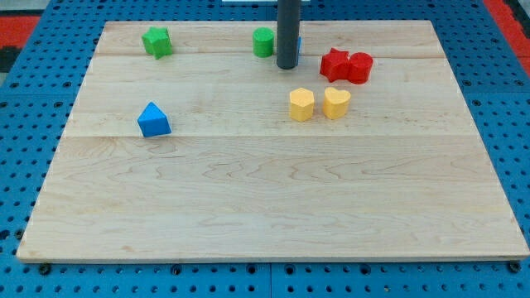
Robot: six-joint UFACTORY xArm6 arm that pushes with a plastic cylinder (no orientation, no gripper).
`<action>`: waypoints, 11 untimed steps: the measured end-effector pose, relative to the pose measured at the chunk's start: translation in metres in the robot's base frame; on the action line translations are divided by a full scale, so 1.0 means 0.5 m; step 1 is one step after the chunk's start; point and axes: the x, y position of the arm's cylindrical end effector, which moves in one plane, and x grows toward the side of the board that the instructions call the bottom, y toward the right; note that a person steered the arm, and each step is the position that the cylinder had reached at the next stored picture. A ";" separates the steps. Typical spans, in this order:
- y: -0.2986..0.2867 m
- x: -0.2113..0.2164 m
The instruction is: Push the blue cube towards the top right
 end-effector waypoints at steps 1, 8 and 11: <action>-0.084 -0.021; 0.222 -0.103; 0.224 -0.095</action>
